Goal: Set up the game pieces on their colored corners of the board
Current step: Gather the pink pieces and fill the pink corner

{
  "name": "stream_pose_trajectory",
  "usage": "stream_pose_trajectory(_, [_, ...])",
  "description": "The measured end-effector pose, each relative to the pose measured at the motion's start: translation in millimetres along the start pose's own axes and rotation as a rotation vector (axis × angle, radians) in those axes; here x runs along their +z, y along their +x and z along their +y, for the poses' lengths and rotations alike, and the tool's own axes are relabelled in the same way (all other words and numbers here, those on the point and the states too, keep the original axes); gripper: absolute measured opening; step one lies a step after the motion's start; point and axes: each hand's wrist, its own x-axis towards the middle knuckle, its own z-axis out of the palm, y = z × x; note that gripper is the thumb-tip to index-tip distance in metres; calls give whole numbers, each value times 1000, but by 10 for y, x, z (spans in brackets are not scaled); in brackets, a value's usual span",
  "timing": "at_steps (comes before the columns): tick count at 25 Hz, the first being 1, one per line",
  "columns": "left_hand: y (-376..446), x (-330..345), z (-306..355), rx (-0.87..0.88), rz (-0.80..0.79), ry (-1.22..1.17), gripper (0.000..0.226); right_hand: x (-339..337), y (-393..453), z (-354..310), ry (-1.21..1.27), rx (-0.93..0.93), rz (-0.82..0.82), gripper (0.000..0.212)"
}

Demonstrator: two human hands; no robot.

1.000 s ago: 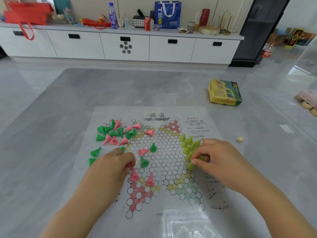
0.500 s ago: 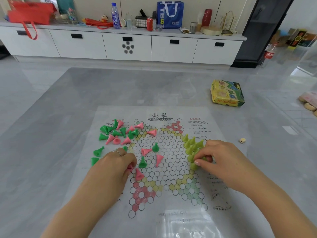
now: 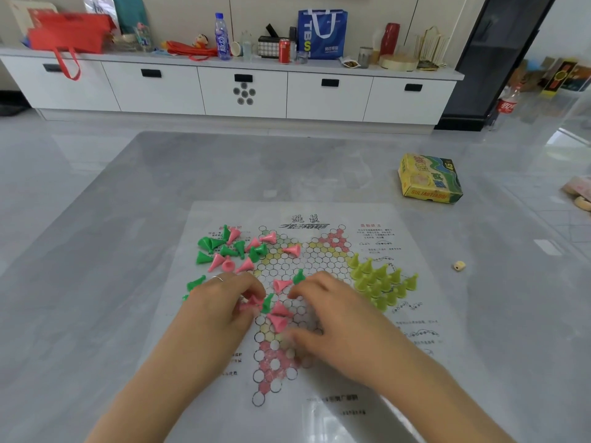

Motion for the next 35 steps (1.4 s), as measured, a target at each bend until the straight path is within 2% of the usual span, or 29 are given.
stream_pose_trajectory(2, [-13, -41, 24, -141, 26, -269, 18, 142, 63, -100, -39, -5, -10, 51])
stream_pose_trajectory(3, [-11, -60, 47, -237, 15, -514, 17, 187, 91, -132, -52, -13, 2, 47])
stream_pose_trajectory(5, [-5, -118, 69, -418, -109, -1139, 17, 239, 133, -183, -54, -39, 29, 33])
stream_pose_trajectory(7, [13, -161, 38, -523, -235, -1666, 41, 254, 144, -206, -37, -58, 34, 20])
stream_pose_trajectory(9, [32, -204, -36, -586, -234, -1907, 54, 238, 147, -215, 17, -57, 60, 15])
stream_pose_trajectory(11, [36, -209, -57, -657, -165, -1960, 51, 162, 153, -230, 111, -21, 133, 10])
stream_pose_trajectory(14, [34, -138, 27, -807, -59, -1851, 15, 53, 184, -253, 188, 12, 251, 10])
stream_pose_trajectory(17, [45, 3, 72, -843, -35, -1799, 18, -27, 183, -258, 231, 33, 279, 15])
stream_pose_trajectory(19, [41, 23, 123, -851, -62, -1821, 20, -140, 160, -264, 463, 71, 319, 19])
stream_pose_trajectory(21, [16, 18, 205, -809, -171, -1829, 19, -231, 131, -288, 665, 52, 319, 19])
stream_pose_trajectory(23, [-13, 13, 282, -733, -287, -1833, 19, -213, 110, -272, 530, -14, 292, 17])
stream_pose_trajectory(25, [-18, 20, 280, -722, -305, -1870, 20, -124, 107, -236, 241, -79, 256, 15])
stream_pose_trajectory(27, [-12, 21, 259, -745, -290, -1896, 27, -72, 117, -159, 103, -122, 237, 16])
stream_pose_trajectory(31, [-11, 30, 285, -722, -263, -1742, 24, -108, 107, -111, 107, -95, 221, 20])
stream_pose_trajectory(35, [-9, 73, 312, -704, -191, -1603, 19, -152, 79, -68, 126, -33, 240, 10])
